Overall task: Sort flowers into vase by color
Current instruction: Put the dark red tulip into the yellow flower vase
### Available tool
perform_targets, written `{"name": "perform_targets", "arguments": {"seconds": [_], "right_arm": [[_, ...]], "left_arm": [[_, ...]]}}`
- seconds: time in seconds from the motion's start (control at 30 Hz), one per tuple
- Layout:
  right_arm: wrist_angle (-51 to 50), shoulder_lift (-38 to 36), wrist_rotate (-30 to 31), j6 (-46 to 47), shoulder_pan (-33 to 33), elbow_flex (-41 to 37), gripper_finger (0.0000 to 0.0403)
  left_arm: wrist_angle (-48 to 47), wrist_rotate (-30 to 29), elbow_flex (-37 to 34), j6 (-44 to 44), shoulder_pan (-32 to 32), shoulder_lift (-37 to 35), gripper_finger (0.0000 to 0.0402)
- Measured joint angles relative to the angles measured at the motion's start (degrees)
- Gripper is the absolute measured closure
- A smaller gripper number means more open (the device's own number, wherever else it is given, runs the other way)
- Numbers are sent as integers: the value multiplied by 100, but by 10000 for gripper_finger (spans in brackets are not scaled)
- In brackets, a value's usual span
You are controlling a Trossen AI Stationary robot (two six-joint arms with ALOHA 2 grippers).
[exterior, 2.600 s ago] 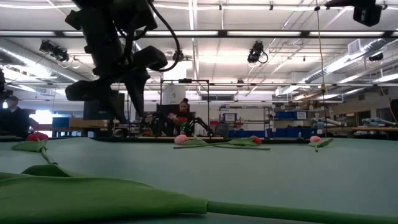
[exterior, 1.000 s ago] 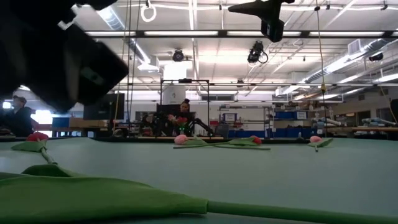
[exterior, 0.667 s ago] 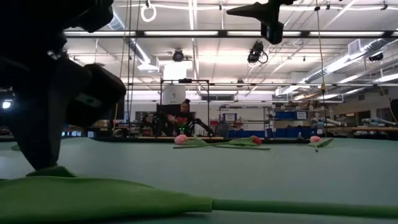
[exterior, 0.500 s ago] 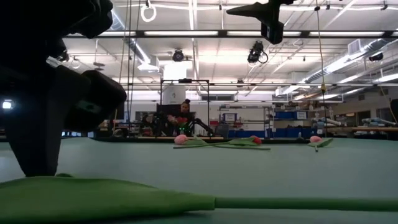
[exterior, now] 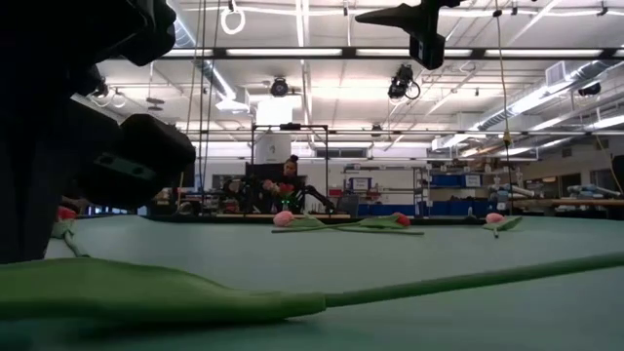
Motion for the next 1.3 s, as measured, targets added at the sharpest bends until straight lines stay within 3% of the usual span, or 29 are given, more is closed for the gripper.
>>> {"name": "perform_targets", "arguments": {"seconds": [0.2,0.43,0.6,0.73,0.9,1.17,1.3], "right_arm": [[0,0,-141,-126,0,0,216],[-1,0,-161,-314,0,0,216],[-17,-2,-166,-401,0,0,216],[-63,-2,-279,-463,-17,0,216],[-197,-4,-302,-554,-41,0,216],[-381,-4,-408,-596,-48,0,216],[-514,-4,-483,-596,-48,0,216]], "left_arm": [[-457,46,-34,11,8,-368,398],[-1850,-491,-44,280,292,-1251,399],[-1840,-369,-44,322,668,-1629,397],[-1186,-177,-35,-106,603,-1559,384],[-92,-272,-33,-418,220,-963,349],[-72,-476,-30,-799,-37,-517,263],[-122,-496,-27,-759,-108,-334,243]]}}
